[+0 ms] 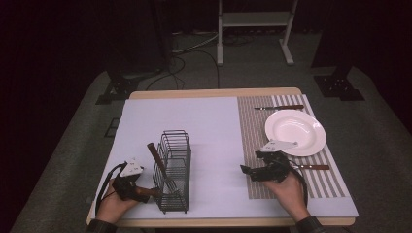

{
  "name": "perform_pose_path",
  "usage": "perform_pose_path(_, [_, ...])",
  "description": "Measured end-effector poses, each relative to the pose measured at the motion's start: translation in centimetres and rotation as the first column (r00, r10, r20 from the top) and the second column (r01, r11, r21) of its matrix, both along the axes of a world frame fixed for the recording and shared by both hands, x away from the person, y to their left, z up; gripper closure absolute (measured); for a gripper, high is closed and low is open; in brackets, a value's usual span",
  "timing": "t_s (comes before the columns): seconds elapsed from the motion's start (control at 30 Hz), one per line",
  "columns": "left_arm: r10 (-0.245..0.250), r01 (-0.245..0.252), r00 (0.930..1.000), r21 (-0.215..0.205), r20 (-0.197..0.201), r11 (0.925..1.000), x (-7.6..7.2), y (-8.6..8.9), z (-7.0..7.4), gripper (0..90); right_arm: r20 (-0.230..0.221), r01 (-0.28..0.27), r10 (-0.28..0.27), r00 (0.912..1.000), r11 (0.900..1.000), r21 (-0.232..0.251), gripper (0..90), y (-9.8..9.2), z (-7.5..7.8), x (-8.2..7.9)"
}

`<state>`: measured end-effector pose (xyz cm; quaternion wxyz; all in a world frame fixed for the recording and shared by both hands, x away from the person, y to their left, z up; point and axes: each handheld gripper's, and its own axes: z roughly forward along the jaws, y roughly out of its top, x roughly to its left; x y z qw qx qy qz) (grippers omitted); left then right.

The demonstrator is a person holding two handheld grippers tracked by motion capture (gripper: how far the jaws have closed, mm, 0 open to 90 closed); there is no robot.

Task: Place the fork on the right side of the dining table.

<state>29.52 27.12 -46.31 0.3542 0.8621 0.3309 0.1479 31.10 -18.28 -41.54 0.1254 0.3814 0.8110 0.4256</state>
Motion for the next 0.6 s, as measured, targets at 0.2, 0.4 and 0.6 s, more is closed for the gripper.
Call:
perform_pose_path(0.2, [0.000, 0.000, 1.0000, 0.000, 0.000, 1.0000, 0.0, 0.0, 0.0, 0.0, -0.003, -0.092, 0.092, 0.9958, 0.995, -0.023, 18.3, 3.3, -0.9, 0.0])
perform_pose_path(0.4, [0.000, 0.000, 1.0000, 0.000, 0.000, 1.0000, 0.0, 0.0, 0.0, 0.0, -0.016, -0.169, 0.168, 0.9856, 0.984, -0.063, 18.3, 6.5, -2.0, 0.2])
perform_pose_path(0.6, [0.000, 0.000, 1.0000, -0.001, 0.000, 1.0000, 0.0, 0.0, 0.0, 0.0, -0.012, -0.216, 0.215, 0.9764, 0.972, -0.093, 18.3, 8.6, -3.0, 0.3])
